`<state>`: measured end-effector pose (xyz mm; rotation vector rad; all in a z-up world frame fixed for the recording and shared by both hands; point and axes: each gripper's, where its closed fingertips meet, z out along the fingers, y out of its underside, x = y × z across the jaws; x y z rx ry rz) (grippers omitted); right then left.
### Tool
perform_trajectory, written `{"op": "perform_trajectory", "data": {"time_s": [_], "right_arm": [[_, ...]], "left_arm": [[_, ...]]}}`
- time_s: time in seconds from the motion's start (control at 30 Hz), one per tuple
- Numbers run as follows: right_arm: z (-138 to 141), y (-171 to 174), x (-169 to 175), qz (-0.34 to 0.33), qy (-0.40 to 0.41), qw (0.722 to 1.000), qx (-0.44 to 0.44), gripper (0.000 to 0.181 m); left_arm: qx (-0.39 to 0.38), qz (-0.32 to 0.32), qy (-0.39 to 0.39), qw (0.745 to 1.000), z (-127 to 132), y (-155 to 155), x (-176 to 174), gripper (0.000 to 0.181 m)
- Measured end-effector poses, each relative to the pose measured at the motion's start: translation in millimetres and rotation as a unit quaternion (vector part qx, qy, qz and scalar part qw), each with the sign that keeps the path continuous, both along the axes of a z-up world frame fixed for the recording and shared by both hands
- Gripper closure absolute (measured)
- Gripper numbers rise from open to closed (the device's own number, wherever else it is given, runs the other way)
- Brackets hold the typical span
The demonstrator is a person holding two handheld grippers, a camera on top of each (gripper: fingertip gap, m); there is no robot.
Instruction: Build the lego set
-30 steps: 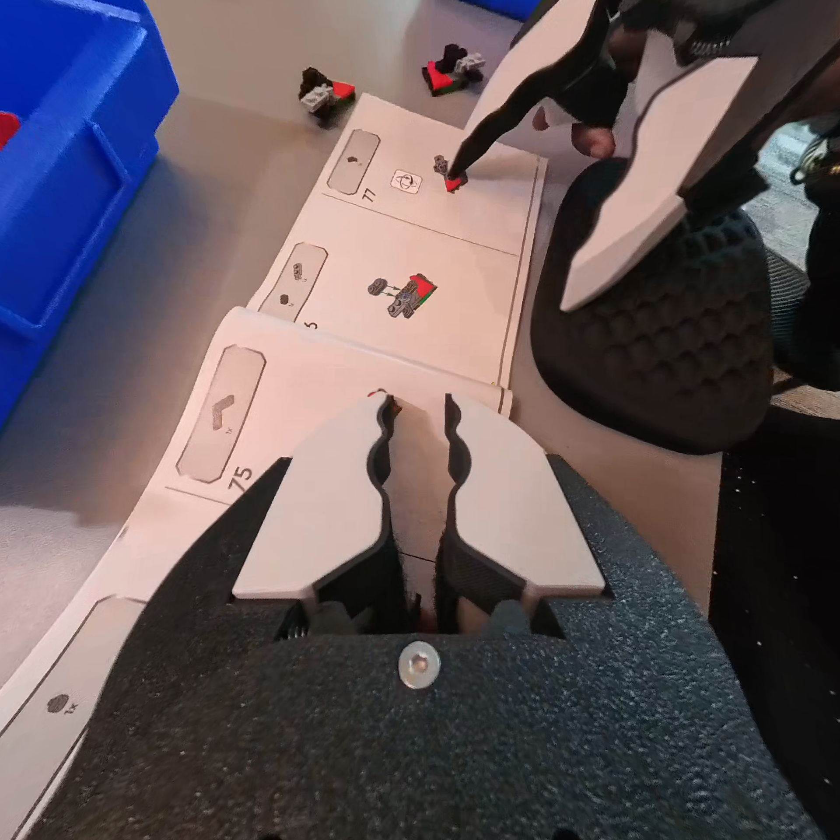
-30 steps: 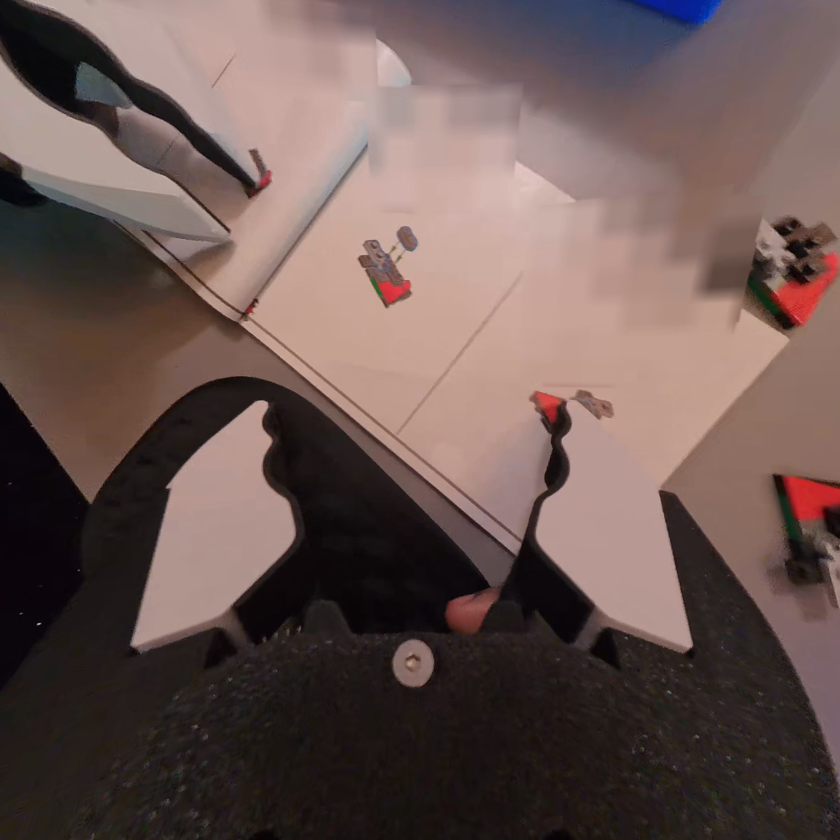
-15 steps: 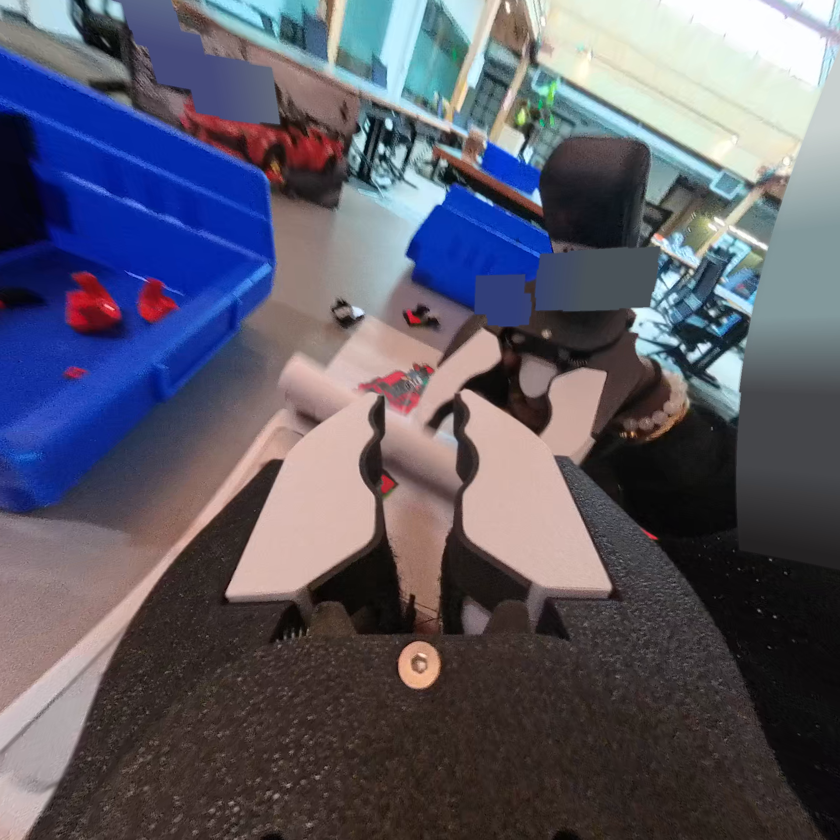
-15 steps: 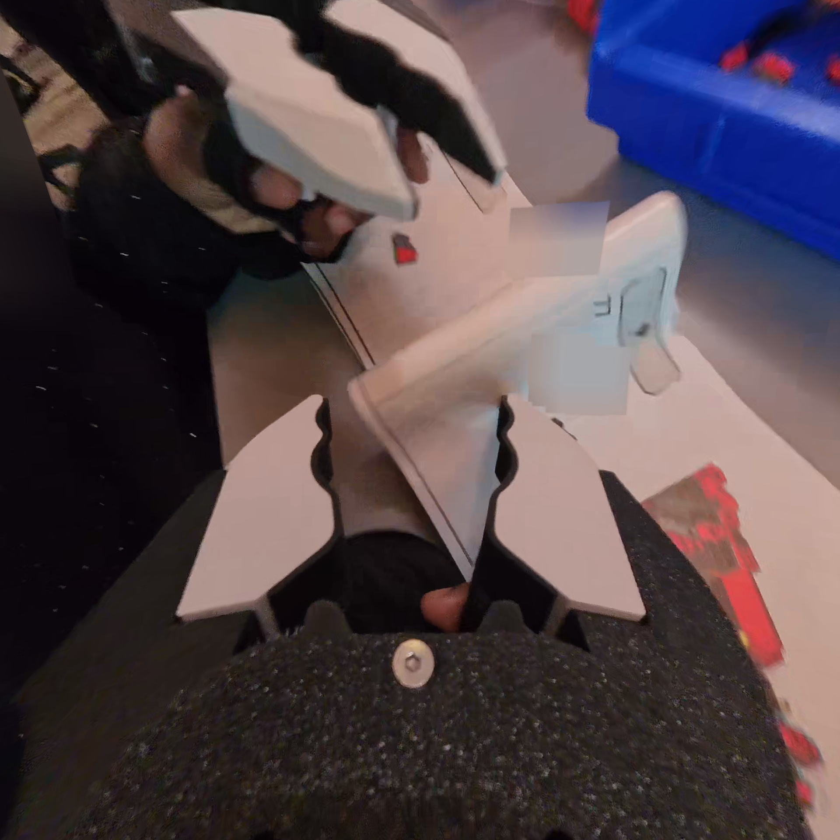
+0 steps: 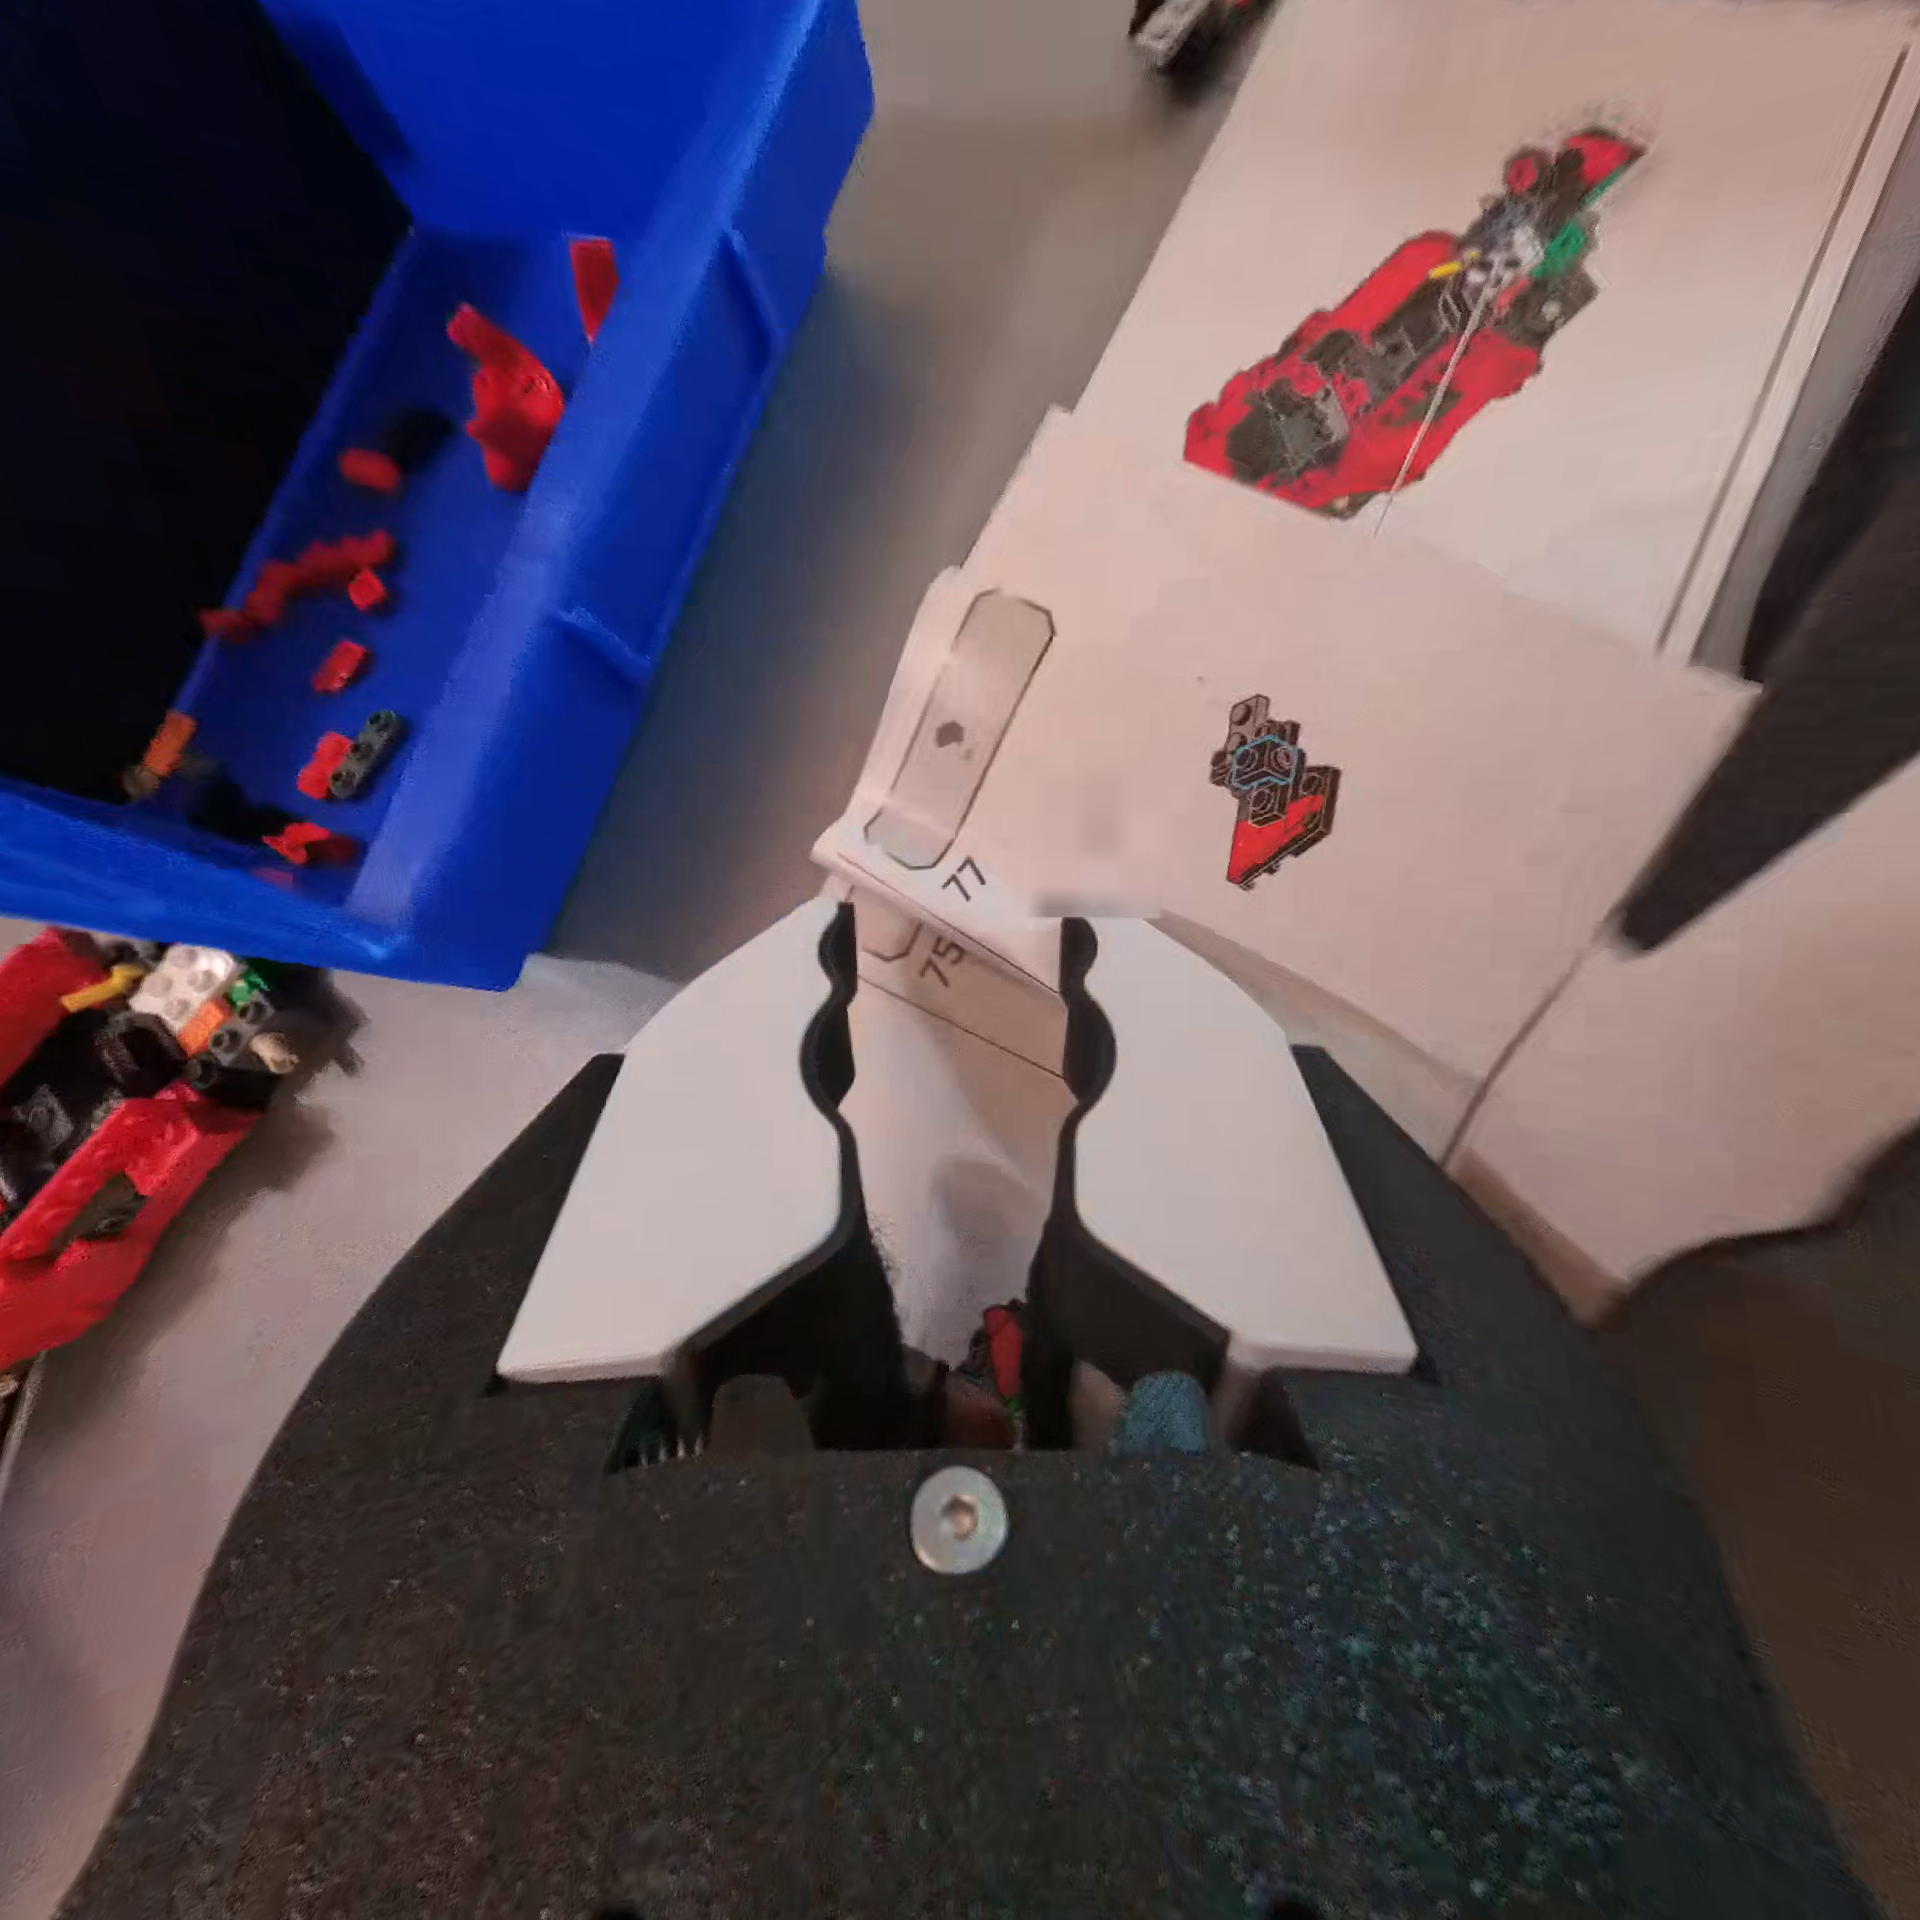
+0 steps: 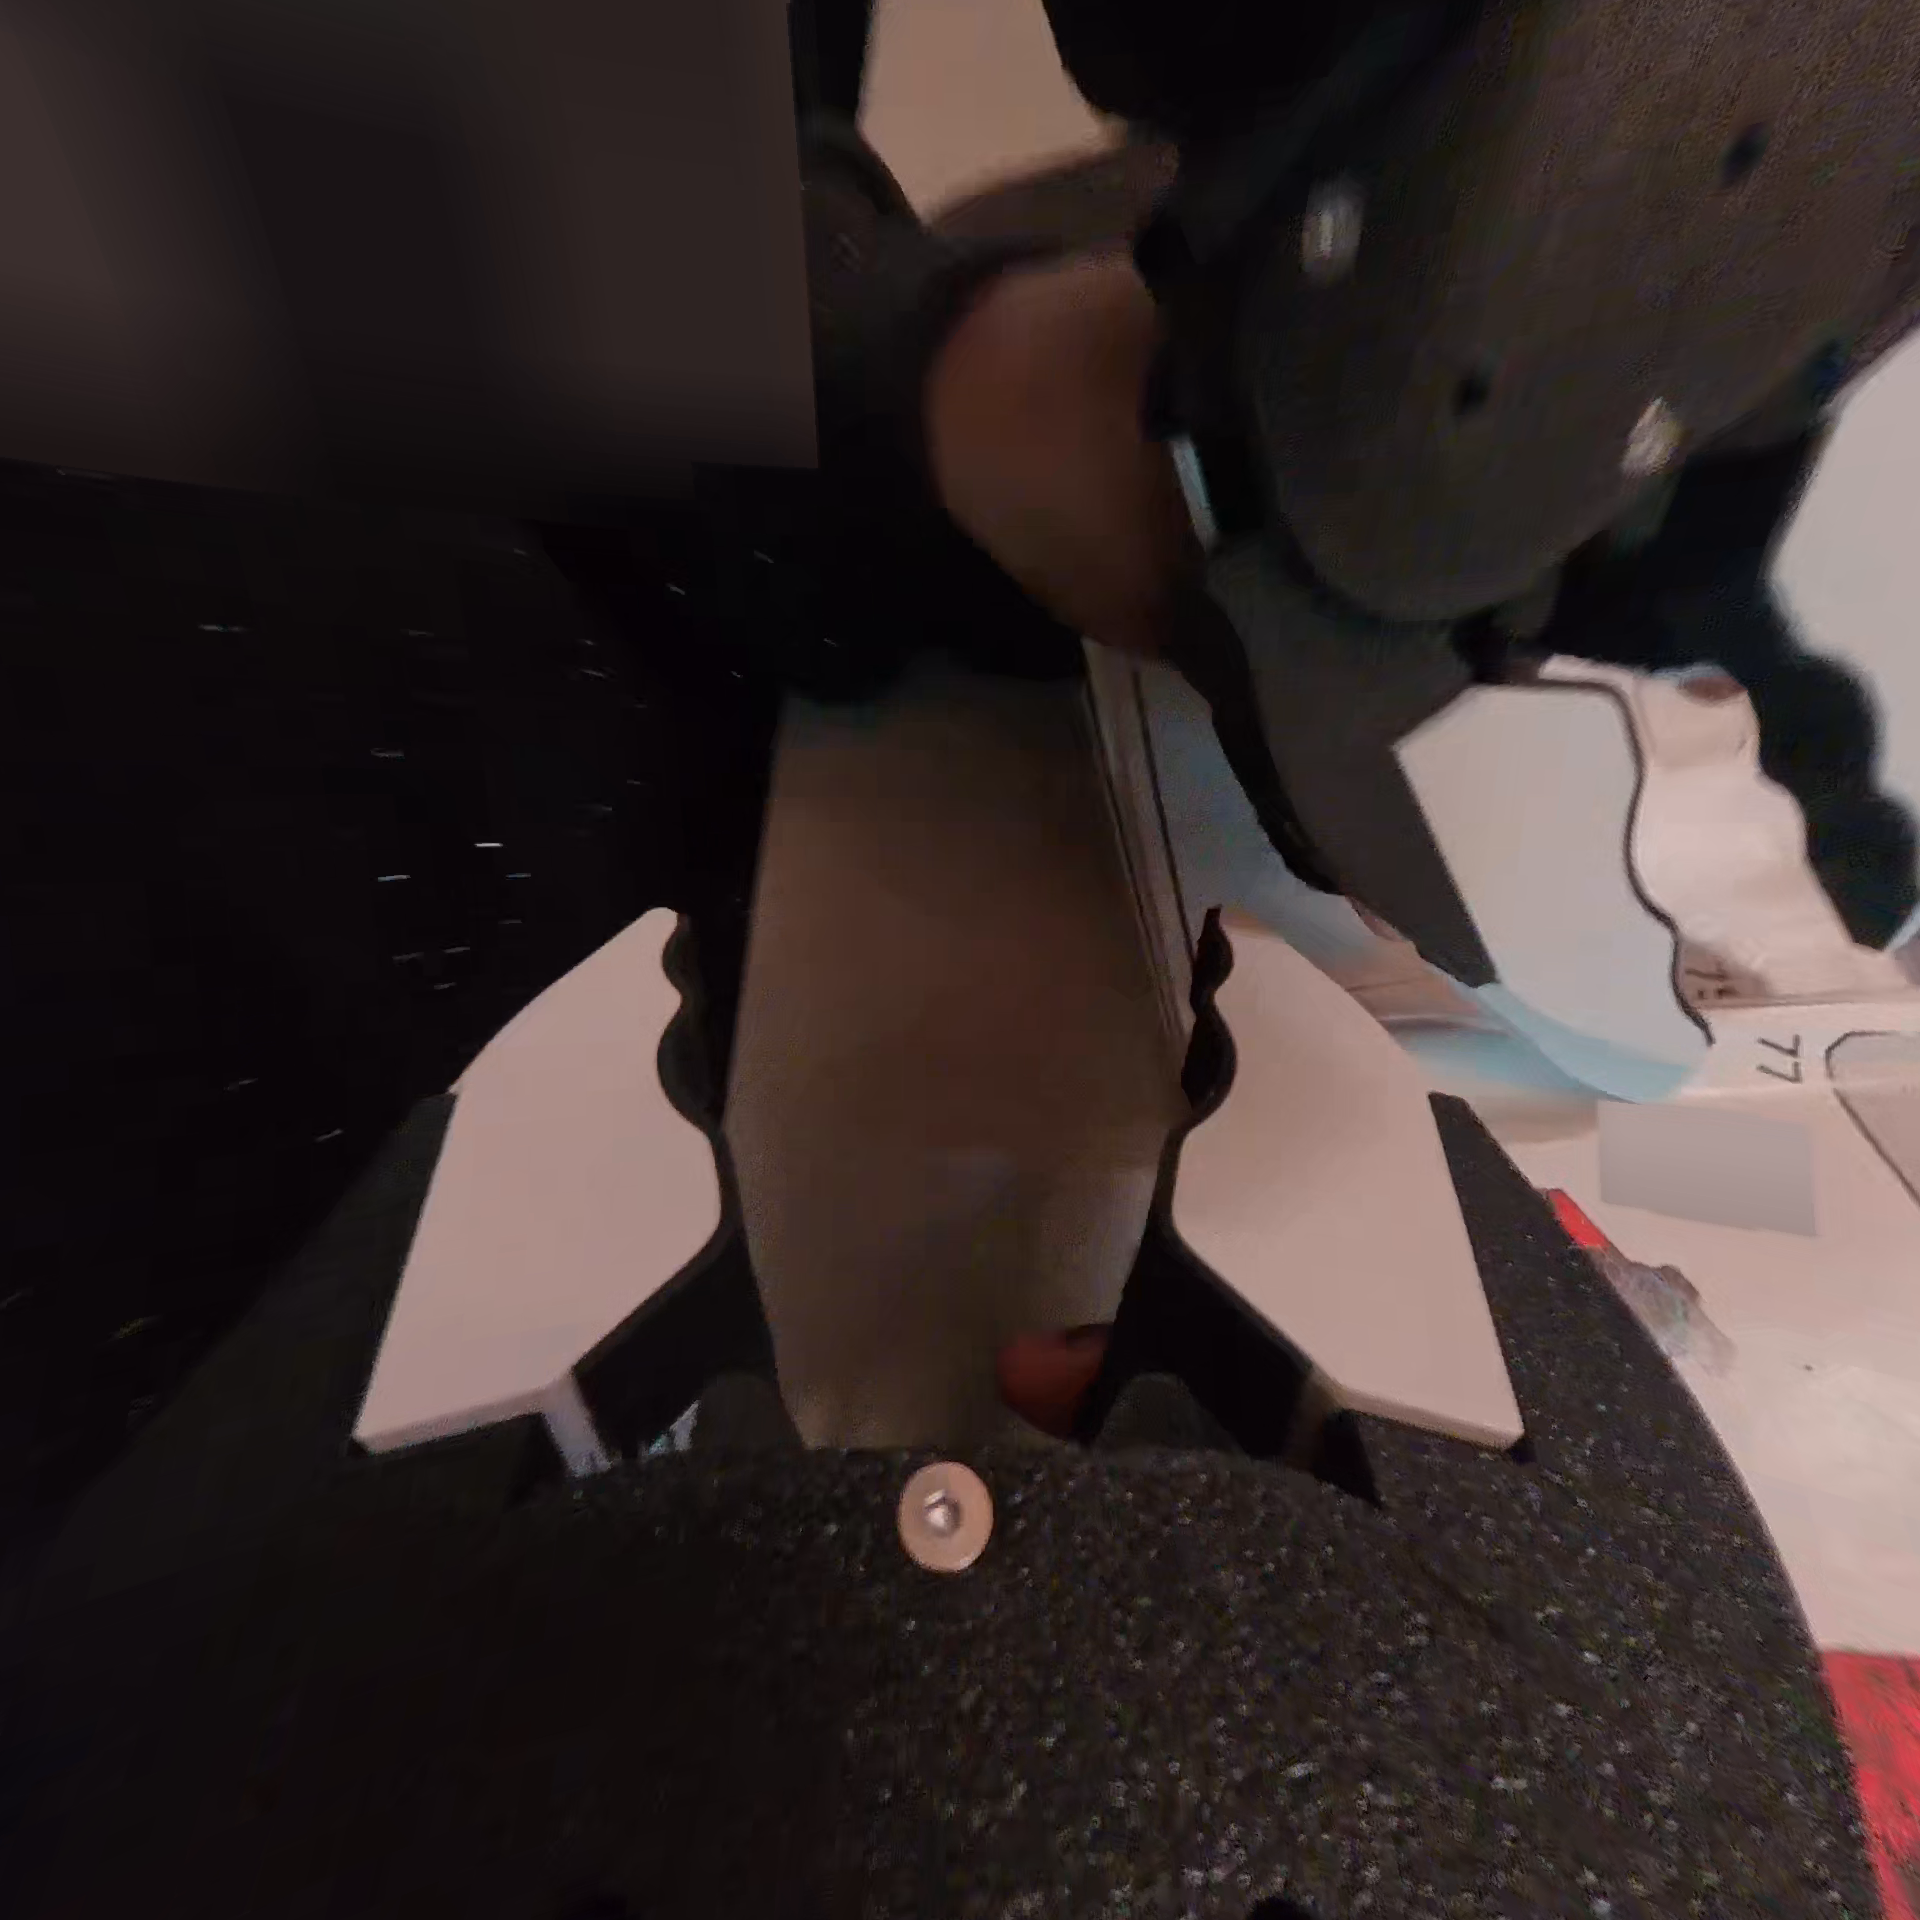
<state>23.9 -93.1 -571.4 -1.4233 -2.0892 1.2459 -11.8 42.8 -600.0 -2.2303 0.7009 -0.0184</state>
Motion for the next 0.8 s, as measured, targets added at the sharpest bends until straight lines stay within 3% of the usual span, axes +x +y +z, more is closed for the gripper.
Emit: {"op": "perform_trajectory", "data": {"time_s": [0.1,0.17,0.23,0.3,0.4,0.57,0.67,0.8], "right_arm": [[42.5,15.7,25.1,-0.022,0.085,0.996,-0.034,0.108],[53.2,63.3,40.2,-0.135,0.110,0.984,-0.029,0.127],[32.6,110.6,59.1,-0.240,0.066,0.968,-0.013,0.136],[2.7,126.4,70.5,-0.268,-0.007,0.963,-0.006,0.136],[-16.3,112.3,59.3,-0.213,-0.051,0.976,-0.016,0.126],[2.7,79.0,16.7,-0.095,-0.022,0.995,-0.037,0.111],[9.7,57.7,-2.6,-0.019,-0.014,0.998,-0.051,0.104],[-16.7,37.3,-10.1,0.042,-0.103,0.991,-0.074,0.095]], "left_arm": [[0.016,-0.007,0.002,1.000,3.2,-1.0,0.2,0.148],[0.014,-0.001,-0.012,1.000,4.0,-0.4,-1.4,0.147],[0.018,0.000,-0.019,1.000,6.1,-0.2,-1.7,0.147],[0.024,-0.001,-0.023,0.999,7.9,-0.3,-1.4,0.147],[0.033,0.003,-0.039,0.999,12.4,0.1,-2.4,0.148],[0.078,0.021,-0.087,0.993,37.6,-5.9,-15.7,0.150],[0.116,0.034,-0.112,0.986,65.8,-19.5,-29.4,0.152],[0.178,0.023,-0.114,0.977,114.0,-35.5,-28.2,0.154]]}}
